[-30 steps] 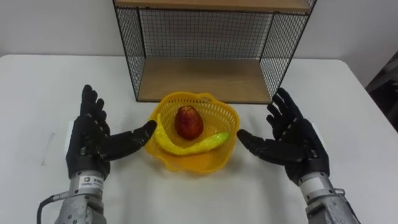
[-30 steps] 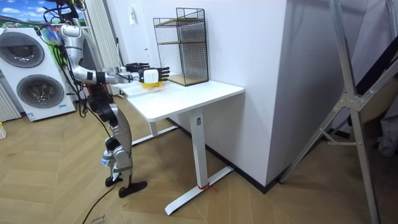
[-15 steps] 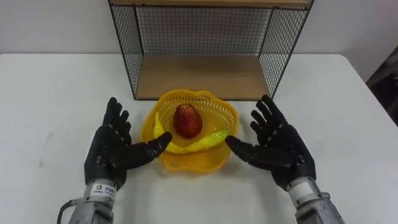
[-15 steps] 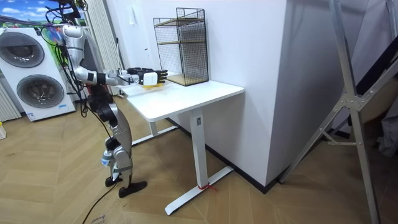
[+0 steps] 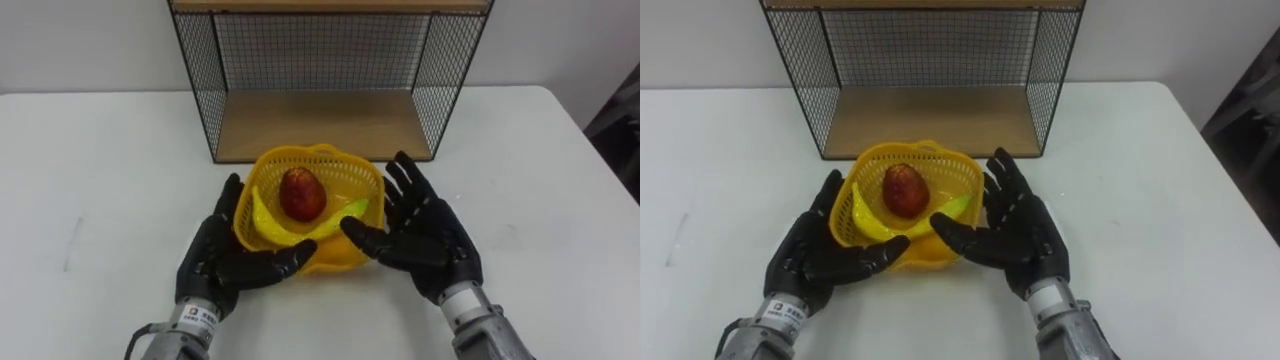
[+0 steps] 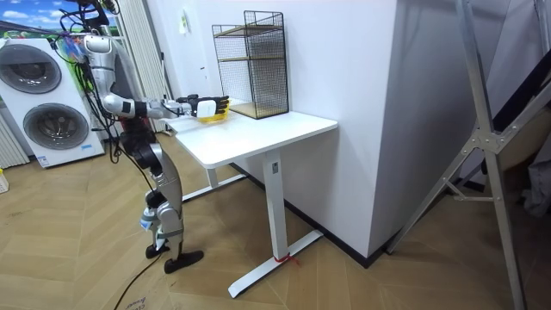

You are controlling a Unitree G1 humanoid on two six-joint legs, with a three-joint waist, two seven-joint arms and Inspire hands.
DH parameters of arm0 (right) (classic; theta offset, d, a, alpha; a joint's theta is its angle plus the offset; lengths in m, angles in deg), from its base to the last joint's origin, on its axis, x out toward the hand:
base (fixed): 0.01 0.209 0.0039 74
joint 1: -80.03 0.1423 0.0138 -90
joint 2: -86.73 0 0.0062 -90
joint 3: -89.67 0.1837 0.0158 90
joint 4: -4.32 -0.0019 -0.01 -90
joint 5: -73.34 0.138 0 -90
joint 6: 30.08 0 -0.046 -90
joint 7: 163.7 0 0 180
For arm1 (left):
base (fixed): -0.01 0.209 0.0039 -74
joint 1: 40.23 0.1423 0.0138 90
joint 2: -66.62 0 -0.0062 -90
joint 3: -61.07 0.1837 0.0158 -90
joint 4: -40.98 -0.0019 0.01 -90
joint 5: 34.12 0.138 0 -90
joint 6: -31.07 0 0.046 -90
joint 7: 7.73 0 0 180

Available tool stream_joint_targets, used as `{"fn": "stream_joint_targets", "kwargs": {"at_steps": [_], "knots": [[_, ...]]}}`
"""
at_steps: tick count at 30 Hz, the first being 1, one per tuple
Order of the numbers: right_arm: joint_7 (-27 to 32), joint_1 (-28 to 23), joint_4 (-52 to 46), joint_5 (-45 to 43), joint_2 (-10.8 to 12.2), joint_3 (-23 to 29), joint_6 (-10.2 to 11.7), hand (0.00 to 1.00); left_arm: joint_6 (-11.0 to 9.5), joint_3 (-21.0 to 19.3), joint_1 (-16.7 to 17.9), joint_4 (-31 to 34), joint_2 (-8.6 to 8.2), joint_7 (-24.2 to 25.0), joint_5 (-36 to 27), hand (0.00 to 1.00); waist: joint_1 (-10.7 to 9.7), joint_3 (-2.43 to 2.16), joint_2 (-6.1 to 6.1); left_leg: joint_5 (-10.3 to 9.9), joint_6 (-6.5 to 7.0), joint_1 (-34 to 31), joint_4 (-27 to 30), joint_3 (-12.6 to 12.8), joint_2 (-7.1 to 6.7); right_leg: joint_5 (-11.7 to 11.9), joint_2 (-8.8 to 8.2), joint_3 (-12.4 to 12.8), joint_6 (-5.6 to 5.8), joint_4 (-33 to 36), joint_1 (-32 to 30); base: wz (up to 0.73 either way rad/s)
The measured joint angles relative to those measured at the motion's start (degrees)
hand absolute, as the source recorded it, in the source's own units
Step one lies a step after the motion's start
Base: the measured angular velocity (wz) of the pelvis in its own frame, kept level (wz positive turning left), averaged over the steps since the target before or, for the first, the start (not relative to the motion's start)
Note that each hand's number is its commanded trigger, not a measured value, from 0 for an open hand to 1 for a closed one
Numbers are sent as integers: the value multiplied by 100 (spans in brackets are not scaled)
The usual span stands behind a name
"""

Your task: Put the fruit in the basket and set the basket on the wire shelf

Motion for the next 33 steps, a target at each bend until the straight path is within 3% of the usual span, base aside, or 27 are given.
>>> {"fn": "stream_joint_targets", "kwargs": {"at_steps": [9,33], "knots": [[28,38,9,84,0,-99,1,0,-49,30,-12,15,6,10,-29,0,-28,-32,-65,7,10,-73,46,70,-10,0,-11,15,1,1,-84,0],[174,376,253,98,-25,-286,169,0,-107,153,-93,71,-6,-1,-289,0,-34,18,-32,5,9,-91,22,73,2,1,0,6,1,-6,-99,0]]}}
